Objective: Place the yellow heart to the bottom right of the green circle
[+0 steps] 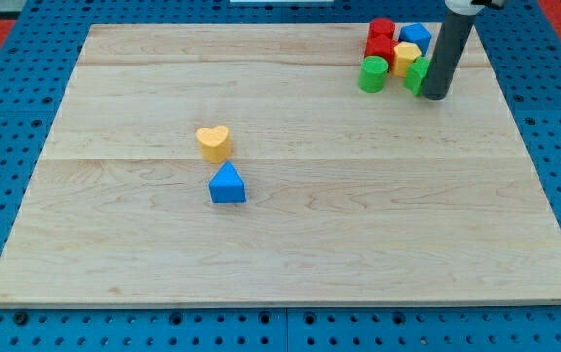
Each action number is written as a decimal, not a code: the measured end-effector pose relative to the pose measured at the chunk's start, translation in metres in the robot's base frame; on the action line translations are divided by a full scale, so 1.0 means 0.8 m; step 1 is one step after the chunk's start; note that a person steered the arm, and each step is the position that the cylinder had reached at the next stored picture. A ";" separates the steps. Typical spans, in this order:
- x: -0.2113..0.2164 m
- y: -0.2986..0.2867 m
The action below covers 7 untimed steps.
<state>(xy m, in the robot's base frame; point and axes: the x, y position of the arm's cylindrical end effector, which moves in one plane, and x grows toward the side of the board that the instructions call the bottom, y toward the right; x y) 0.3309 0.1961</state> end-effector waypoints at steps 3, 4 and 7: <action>0.237 -0.167; 0.268 -0.315; 0.162 -0.409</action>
<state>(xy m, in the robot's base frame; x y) 0.4601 -0.1313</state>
